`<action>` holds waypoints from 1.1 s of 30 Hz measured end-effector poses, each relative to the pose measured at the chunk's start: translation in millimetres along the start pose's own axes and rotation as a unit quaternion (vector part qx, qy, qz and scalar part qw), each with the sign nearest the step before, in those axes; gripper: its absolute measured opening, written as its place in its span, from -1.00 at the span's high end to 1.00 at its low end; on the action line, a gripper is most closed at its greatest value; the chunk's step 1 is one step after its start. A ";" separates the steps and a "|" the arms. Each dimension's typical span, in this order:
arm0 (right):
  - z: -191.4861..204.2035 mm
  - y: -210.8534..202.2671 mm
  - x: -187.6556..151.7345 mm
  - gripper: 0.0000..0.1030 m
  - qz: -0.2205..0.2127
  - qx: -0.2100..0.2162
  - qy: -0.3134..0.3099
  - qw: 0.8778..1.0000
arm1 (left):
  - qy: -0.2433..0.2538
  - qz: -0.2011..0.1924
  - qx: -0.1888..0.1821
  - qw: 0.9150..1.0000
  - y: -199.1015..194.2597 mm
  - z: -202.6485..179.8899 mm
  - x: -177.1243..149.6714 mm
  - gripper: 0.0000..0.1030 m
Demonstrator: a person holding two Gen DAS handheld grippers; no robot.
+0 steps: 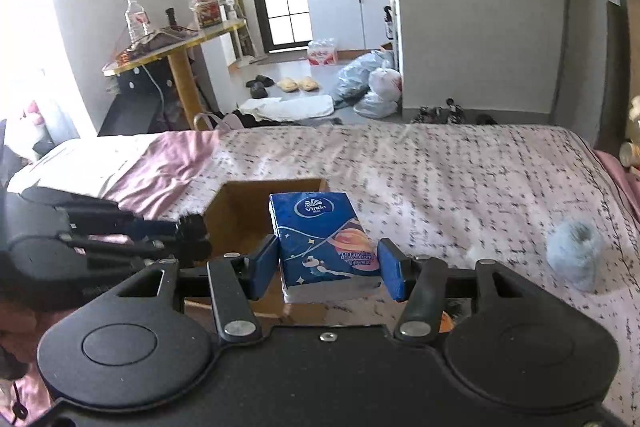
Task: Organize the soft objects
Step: 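Carry the black plush and tissue pack with both tools over the cardboard box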
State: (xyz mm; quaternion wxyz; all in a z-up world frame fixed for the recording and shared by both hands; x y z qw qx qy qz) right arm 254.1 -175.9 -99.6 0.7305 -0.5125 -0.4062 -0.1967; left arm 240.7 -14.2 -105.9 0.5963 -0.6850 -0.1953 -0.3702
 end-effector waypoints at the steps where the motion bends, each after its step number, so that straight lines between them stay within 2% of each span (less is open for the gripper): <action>1: 4.2 2.3 1.4 -0.02 0.000 0.002 -0.001 1.000 | -0.003 0.003 0.001 1.000 1.6 5.3 -2.7 0.61; 10: 44.4 24.4 6.2 -0.02 0.008 0.024 -0.024 0.999 | -0.038 0.027 0.013 0.999 19.3 50.1 -26.1 0.61; 13: 53.3 30.1 7.9 -0.02 0.011 0.025 -0.030 0.999 | -0.069 0.028 -0.004 0.997 26.0 60.8 -29.5 0.61; 18: 56.3 39.2 7.5 -0.02 0.027 0.017 -0.032 0.999 | -0.052 0.035 -0.008 0.998 38.8 55.6 -29.6 0.59; 21: 56.7 41.6 6.1 -0.03 0.032 0.011 -0.038 0.999 | -0.034 0.041 0.015 0.998 44.9 50.3 -33.1 0.53; 28: 53.9 43.2 5.7 -0.03 0.042 0.010 -0.040 0.998 | -0.041 0.033 0.011 0.999 39.9 47.1 -32.7 0.34; 31: 52.0 44.9 7.0 -0.03 0.045 0.013 -0.032 0.998 | -0.045 0.028 0.014 0.999 32.3 47.0 -30.3 0.13; 33: 51.8 45.6 7.7 -0.03 0.046 0.017 -0.030 0.998 | -0.048 0.024 0.014 0.998 26.2 47.1 -29.0 0.07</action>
Point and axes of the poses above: each gripper's, at about its wrist camera, not at the fingertips, and y roughly the way its jaws point, z to its left, x to its top, the point moved 2 cm from there along y, roughly the way its jaws point
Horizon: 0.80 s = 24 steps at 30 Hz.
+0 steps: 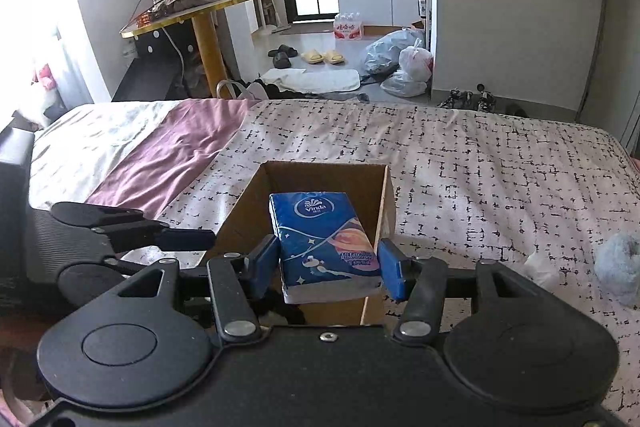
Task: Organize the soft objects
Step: 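Carry the black plush and tissue pack with both tools over the cardboard box, then open both tools to drop the black plush and tissue pack into the box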
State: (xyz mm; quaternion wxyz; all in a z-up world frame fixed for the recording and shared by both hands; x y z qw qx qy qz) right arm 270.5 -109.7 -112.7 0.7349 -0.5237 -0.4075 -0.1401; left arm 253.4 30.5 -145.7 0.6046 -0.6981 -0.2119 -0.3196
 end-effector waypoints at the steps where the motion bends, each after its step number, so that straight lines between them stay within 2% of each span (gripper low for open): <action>1: 0.1 0.8 0.2 -0.03 0.001 0.003 0.000 1.000 | 0.001 -0.002 0.001 1.000 -3.4 0.0 0.4 0.06; 4: -0.3 4.4 0.4 -0.03 0.005 0.004 0.002 1.000 | -0.004 -0.013 0.009 1.000 -14.2 1.3 1.5 -0.02; 8: -0.7 14.4 0.8 -0.03 0.014 0.010 0.011 1.000 | -0.022 -0.030 0.013 0.999 -26.4 7.6 0.6 -0.25; 16: 8.9 39.1 -2.1 -0.03 0.039 0.011 -0.010 0.999 | -0.056 -0.041 0.023 0.997 -38.2 29.0 -6.1 -0.27; 20: 12.6 51.1 -5.7 -0.03 0.053 0.008 -0.015 0.998 | -0.066 -0.041 0.030 0.997 -38.0 38.9 -11.8 -0.44; 24: 12.9 59.2 -10.4 -0.06 0.065 0.002 -0.007 0.998 | -0.087 -0.035 0.030 0.995 -33.6 48.5 -18.3 -0.47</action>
Point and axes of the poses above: each gripper's, at about its wrist camera, not at the fingertips, and y roughly the way its jaws point, z to its left, x to its top, the point moved 2 cm from there along y, roughly the way its jaws point
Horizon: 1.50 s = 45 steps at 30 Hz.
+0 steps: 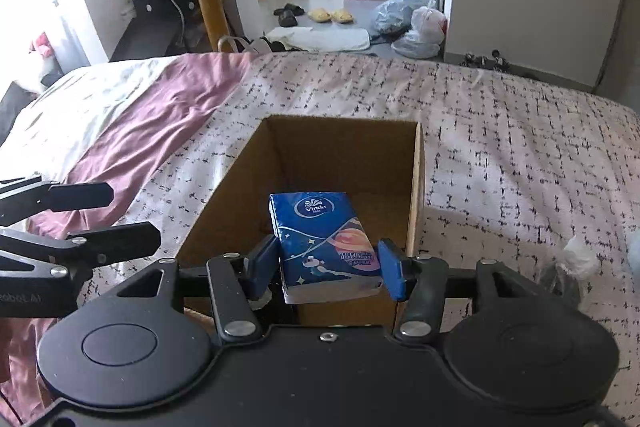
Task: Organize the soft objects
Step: 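Open both tools to drop the black plush and tissue pack into the box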
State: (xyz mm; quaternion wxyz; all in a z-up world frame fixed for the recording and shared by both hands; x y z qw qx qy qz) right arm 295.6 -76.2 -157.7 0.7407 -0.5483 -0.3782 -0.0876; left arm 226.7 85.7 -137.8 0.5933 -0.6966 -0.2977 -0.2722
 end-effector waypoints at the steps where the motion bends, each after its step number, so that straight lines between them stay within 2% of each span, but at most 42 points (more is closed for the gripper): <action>1: 0.6 1.2 -0.9 -0.07 0.004 0.002 0.002 1.000 | -0.005 0.002 0.002 1.000 1.8 2.2 -1.0 -0.47; 4: 3.2 -0.6 -2.4 -0.19 0.004 0.004 -0.002 1.000 | -0.018 0.006 0.015 1.000 6.4 8.3 -3.8 -0.47; 9: -1.8 -17.8 -2.7 -0.54 -0.013 0.011 0.011 1.000 | -0.040 0.001 0.028 0.999 4.3 11.6 -3.2 -0.50; 14: -11.6 -40.3 -5.5 -0.68 -0.035 0.019 0.024 0.999 | -0.047 -0.014 0.062 0.997 -5.1 5.6 2.8 -0.84; 18: -22.5 -55.4 -8.5 -0.83 -0.049 0.020 0.035 0.998 | -0.044 -0.024 0.064 0.997 -14.5 -4.6 6.5 -1.00; 20: -28.8 -62.5 -11.1 -0.89 -0.054 0.022 0.040 0.997 | -0.050 -0.026 0.056 0.997 -20.3 -8.9 7.0 -1.00; 22: -35.7 -69.6 -13.9 -0.90 -0.059 0.025 0.052 0.997 | -0.053 -0.029 0.043 0.997 -27.9 -15.2 7.6 -1.00; 31: -60.3 -104.6 -25.8 -1.00 -0.085 0.034 0.079 0.993 | -0.018 -0.044 0.037 0.998 -52.6 -51.7 16.7 -1.00; 36: -75.1 -123.4 -31.9 -1.00 -0.099 0.031 0.085 0.991 | -0.007 -0.053 0.052 0.997 -60.0 -65.4 15.9 -1.00; 45: -97.7 -147.1 -45.9 -1.00 -0.108 0.032 0.095 0.989 | 0.020 -0.061 0.054 0.996 -73.6 -87.9 12.9 -1.00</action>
Point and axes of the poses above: each gripper's, at about its wrist camera, not at the fingertips, and y roughly the way its jaws point, z to its left, x to its top, the point moved 2 cm from there along y, roughly the way its jaws point
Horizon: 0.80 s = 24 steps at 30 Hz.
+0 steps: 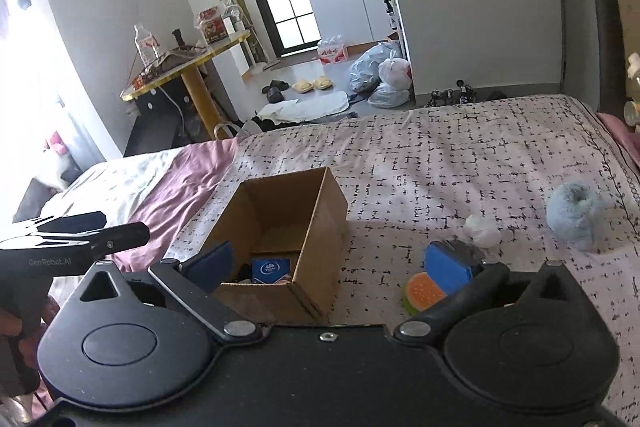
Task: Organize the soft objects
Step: 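Open both tools to drop the black plush and tissue pack into the box, then move the right tool toward the denim heart cloth on the bed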
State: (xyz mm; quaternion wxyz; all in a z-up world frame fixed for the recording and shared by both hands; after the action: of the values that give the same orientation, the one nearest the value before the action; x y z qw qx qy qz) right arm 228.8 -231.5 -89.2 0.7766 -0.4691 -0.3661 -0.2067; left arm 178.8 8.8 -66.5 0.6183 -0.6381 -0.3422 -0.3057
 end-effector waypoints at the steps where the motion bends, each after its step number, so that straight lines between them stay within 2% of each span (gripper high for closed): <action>1: -2.2 -2.8 -0.4 -1.00 -0.002 -0.001 0.001 1.000 | 0.002 -0.001 0.000 1.000 -0.7 -1.8 0.2 -1.00; 13: -31.2 -29.4 -11.6 -1.00 -0.016 -0.015 0.016 1.000 | 0.042 0.005 -0.021 0.999 -4.7 -31.2 -6.7 -1.00; 24: -50.8 -38.8 -25.9 -1.00 -0.018 -0.027 0.026 0.999 | 0.068 0.020 -0.031 0.997 8.3 -53.2 -14.7 -1.00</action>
State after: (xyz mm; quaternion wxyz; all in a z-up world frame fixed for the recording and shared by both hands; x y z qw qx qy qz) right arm 205.3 -295.2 -101.3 0.7694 -0.4773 -0.3484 -0.2426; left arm 178.8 -45.3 -80.7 0.6262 -0.6411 -0.2772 -0.3464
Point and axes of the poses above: each gripper's, at about its wrist camera, not at the fingertips, and y roughly the way its jaws point, z to its left, x to its top, the point moved 2 cm from there along y, roughly the way its jaws point
